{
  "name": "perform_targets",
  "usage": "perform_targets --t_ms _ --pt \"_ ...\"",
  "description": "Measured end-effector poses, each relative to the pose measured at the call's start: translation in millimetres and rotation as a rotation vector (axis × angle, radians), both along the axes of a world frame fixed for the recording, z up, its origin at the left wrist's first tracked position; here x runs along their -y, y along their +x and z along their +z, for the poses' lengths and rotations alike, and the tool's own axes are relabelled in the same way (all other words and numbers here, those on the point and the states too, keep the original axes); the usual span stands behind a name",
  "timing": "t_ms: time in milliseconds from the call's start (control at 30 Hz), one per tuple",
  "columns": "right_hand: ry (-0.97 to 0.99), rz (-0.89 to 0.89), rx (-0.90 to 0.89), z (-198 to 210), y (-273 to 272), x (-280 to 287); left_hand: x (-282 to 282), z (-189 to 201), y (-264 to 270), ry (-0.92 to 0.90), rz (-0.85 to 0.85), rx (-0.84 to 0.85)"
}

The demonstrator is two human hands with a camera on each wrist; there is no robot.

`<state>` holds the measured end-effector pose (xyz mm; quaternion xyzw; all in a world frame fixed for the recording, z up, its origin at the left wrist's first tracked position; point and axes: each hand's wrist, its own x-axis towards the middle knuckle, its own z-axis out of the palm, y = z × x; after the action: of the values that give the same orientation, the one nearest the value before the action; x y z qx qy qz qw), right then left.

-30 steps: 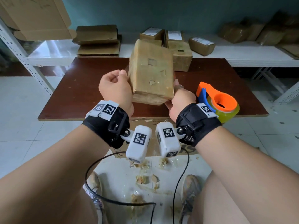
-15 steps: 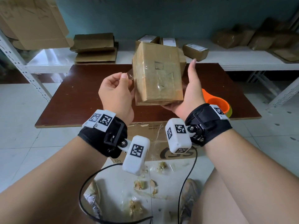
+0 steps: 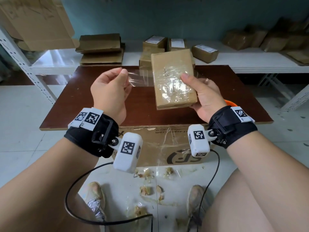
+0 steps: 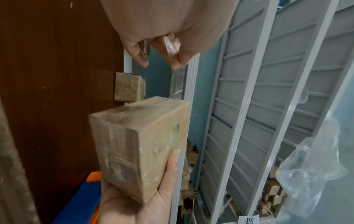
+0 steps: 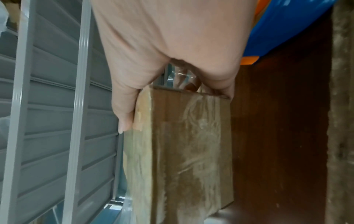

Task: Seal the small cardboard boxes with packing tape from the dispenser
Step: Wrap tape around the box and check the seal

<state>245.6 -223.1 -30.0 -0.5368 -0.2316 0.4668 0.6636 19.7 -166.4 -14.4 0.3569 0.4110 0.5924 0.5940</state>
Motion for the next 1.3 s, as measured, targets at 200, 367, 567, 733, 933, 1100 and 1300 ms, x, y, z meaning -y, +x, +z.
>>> perform_targets --t_ms 200,367,567,733,933,1100,1300 --pt "0.027 -0.042 -0.032 -1.4 7.8 0.9 1.4 2.9 -5.3 0.000 -0.027 -0.154" --pt "0.081 0.015 -0.069 2.5 5.9 2.4 -1.9 2.7 -5.0 -0.041 -0.046 -0.187" --pt "0.071 0.024 -0.045 4.0 -9.9 3.2 -17.6 -18.0 4.1 -0.223 -0.076 -0.095" --pt "0.099 0.041 0.010 1.7 -24.3 1.7 -21.4 -15.9 12.4 -0.374 -0.025 -0.036" --pt "0.139 -0.004 0.133 -7.6 -48.3 -6.8 -15.0 -33.6 22.7 -0.358 0.000 -0.044" --pt "0.124 -0.040 0.192 -15.8 -56.8 -11.4 -8.5 -35.8 18.4 -0.313 -0.070 -0.048" --pt "0.120 -0.021 0.255 -9.9 -52.7 -7.2 -14.0 -33.0 11.1 -0.183 -0.166 -0.139"
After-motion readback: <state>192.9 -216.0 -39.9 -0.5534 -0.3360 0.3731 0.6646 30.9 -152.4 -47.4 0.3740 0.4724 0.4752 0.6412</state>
